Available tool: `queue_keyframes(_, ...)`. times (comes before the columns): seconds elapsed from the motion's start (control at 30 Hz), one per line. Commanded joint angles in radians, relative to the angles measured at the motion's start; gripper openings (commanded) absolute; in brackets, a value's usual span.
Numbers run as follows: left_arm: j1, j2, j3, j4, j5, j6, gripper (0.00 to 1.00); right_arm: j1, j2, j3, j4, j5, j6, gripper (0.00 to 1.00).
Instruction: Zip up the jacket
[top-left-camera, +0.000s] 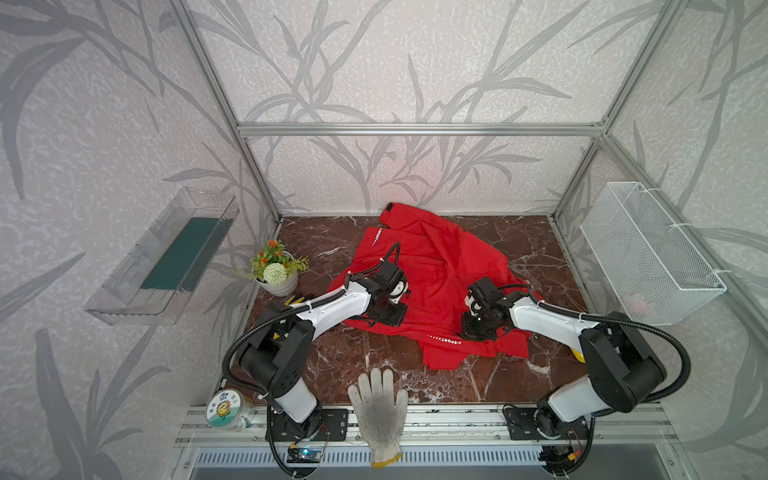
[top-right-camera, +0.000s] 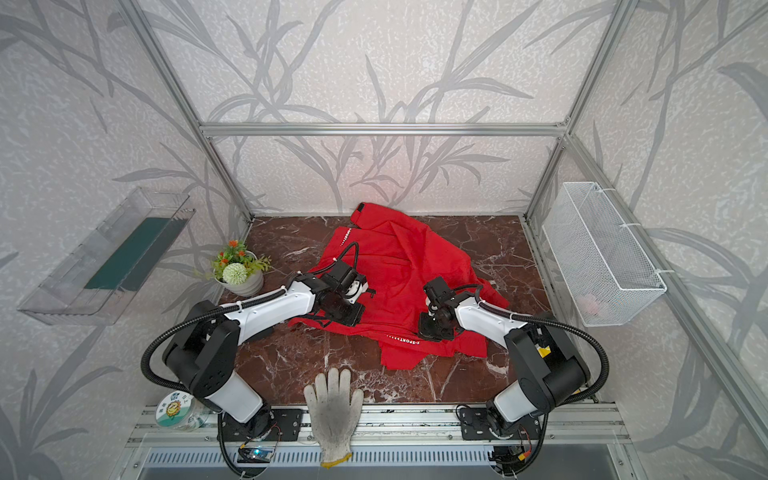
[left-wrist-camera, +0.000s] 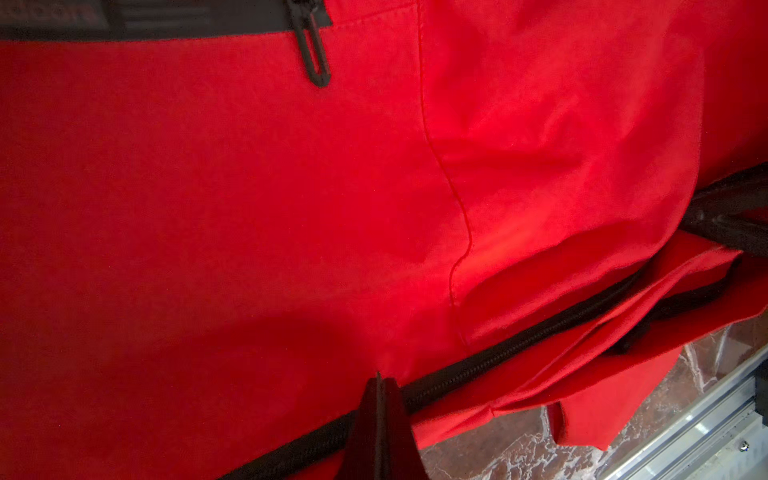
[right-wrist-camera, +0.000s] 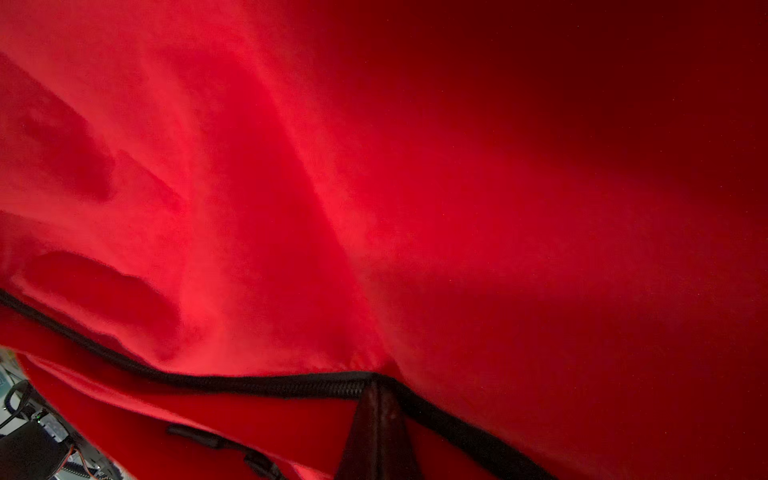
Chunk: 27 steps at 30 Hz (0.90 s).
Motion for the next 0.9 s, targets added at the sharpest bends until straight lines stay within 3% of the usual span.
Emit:
queue_keyframes(0.0,-0.010,-0.041,-0.010,0.002,0.002,-0.039,0.03,0.010,0.030,-0.032,-0.006,0.017,0.013,0.00)
queue_keyframes(0.37,-0.030,-0.132,-0.166,0.058,0.005,-0.107,0.02,0.012,0.041,-0.070,0.047,0.027,0.018,0.00)
queue_keyframes(0.6,-0.031,-0.083,-0.190,0.065,0.012,-0.077,0.00,0.010,0.049,-0.086,0.079,0.031,0.076,0.00)
queue_keyframes(0.87,-0.071,-0.100,-0.235,0.084,-0.034,-0.065,0.00,0.012,-0.159,-0.089,0.002,0.023,0.092,0.00)
